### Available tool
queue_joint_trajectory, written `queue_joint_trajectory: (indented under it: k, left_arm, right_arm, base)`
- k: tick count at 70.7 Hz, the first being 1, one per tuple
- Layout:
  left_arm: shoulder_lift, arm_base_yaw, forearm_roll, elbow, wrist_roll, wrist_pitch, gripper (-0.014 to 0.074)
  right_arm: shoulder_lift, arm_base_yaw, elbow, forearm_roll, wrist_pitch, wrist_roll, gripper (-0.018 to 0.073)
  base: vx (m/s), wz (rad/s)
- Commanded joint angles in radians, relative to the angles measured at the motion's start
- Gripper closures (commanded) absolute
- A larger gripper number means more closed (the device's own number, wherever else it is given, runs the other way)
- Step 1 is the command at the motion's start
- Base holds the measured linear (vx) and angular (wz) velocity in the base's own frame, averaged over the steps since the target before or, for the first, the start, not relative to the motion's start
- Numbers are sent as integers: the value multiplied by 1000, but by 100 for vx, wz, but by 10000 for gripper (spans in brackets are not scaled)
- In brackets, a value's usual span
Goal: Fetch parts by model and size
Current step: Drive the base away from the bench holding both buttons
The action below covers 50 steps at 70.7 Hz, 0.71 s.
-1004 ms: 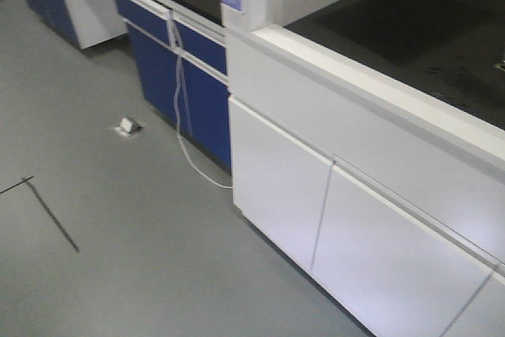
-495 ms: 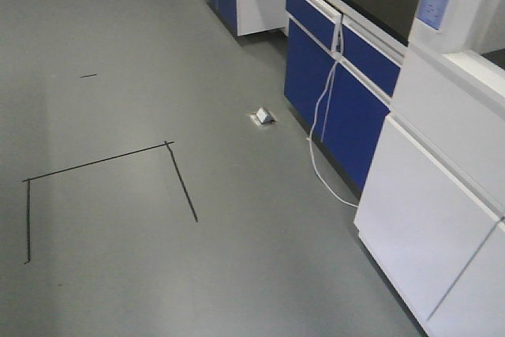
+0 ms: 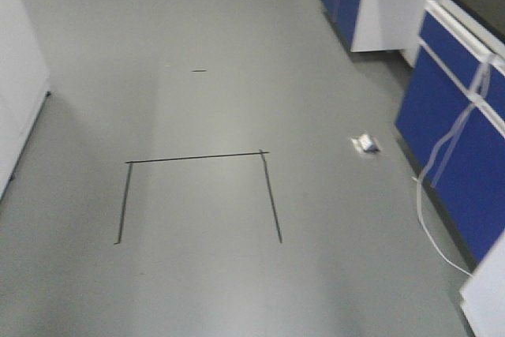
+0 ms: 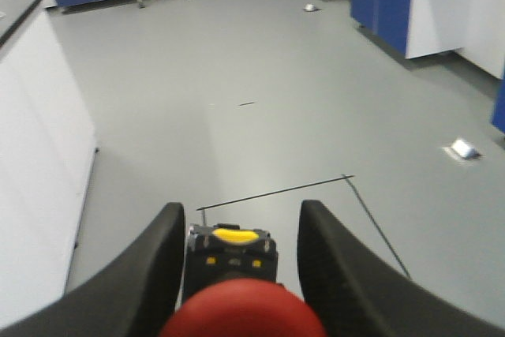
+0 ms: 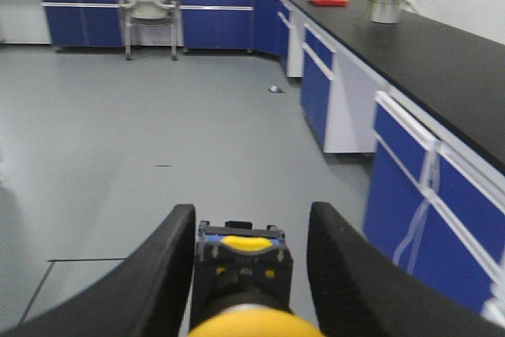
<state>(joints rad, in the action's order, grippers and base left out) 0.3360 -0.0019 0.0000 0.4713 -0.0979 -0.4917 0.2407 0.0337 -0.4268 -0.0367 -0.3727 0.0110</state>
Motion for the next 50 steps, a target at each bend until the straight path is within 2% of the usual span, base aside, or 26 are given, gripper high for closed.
queue_joint_trajectory:
  k: [1,23,50]
  left_arm:
    - [9,-7,0,26,3,79,601]
    - [9,-7,0,26,3,79,601]
    - [9,-7,0,26,3,79,601]
  right_arm:
    - [9,-7,-27,-6,88,1,568]
    - [9,-7,-27,-6,87,1,568]
    - [9,-7,-27,-6,87,1,568]
  base:
    - [25,51]
    - [29,38]
    - [39,8]
